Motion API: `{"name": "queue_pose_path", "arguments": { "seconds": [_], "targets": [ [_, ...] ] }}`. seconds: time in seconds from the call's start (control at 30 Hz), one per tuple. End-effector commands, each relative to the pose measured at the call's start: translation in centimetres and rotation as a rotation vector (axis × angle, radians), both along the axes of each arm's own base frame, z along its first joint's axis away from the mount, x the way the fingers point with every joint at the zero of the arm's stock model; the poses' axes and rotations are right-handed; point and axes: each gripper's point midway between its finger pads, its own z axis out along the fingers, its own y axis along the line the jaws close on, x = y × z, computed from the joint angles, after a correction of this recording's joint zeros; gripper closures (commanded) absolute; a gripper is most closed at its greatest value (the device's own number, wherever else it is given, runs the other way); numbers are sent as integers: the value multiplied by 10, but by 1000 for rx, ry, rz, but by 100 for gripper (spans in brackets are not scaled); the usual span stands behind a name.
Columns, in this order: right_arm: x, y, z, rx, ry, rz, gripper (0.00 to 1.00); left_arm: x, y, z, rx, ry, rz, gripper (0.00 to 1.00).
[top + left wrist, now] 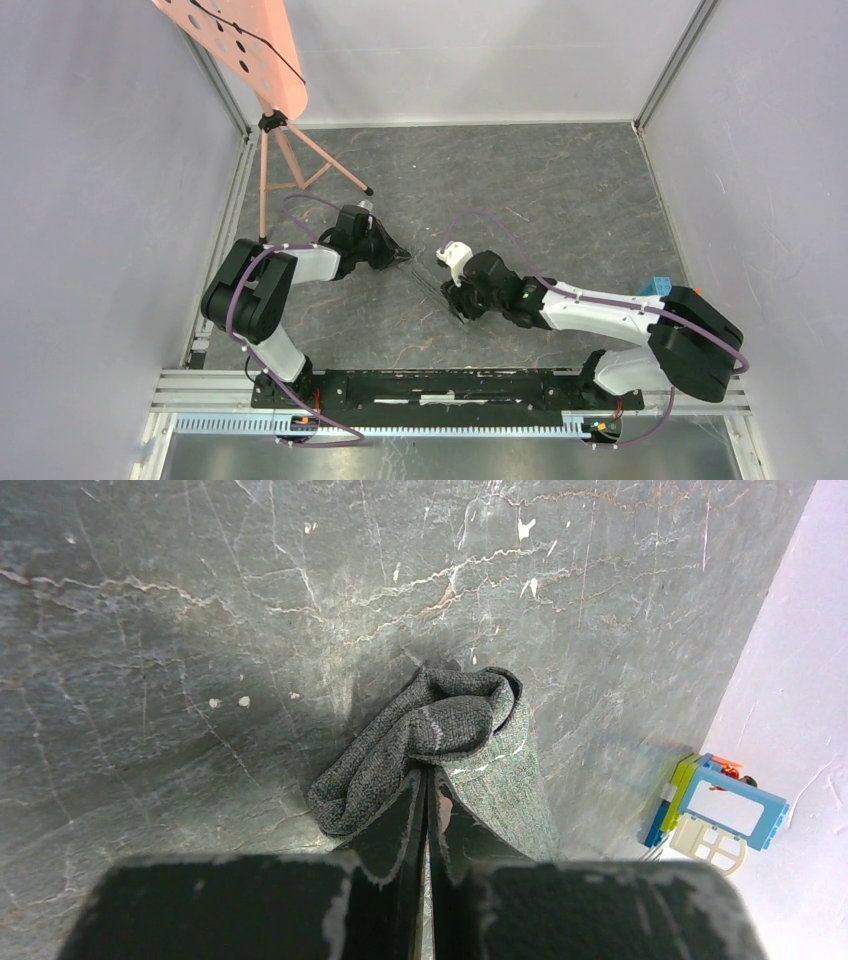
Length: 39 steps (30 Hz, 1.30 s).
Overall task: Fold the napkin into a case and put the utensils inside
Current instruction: Pick up the smaller rectangle-folded napkin from the center of the board.
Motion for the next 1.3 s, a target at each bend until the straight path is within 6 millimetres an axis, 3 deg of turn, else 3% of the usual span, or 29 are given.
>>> {"name": "queue_pose_path", "arguments": {
  "seconds": [0.0, 0.1, 0.3, 0.6, 0.77, 1.03, 1.13, 1.27],
  "targets": [
    [27, 12, 46, -66, -154, 28, 39, -23, 22, -34, 149, 81, -23, 93],
    [32, 30, 41, -96, -131, 77, 29, -23, 22, -35, 146, 81, -23, 93],
    [43, 56, 34, -167, -141, 71, 25, -22, 22, -33, 144, 76, -23, 93],
    [46, 57, 2, -244, -99, 38, 29, -23, 21, -34, 140, 80, -29, 94],
    [45, 57, -13, -259, -79, 24, 36, -23, 21, -33, 138, 76, -26, 93],
    [46, 56, -19, -304, -112, -6, 35, -22, 21, -29, 141, 67, -23, 93],
    [47, 47, -26, -342, -116, -28, 43, -21, 22, -27, 142, 65, -22, 93],
    [50, 40, -26, -362, -139, -59, 61, -20, 23, -19, 151, 50, -22, 93]
  ]
}}
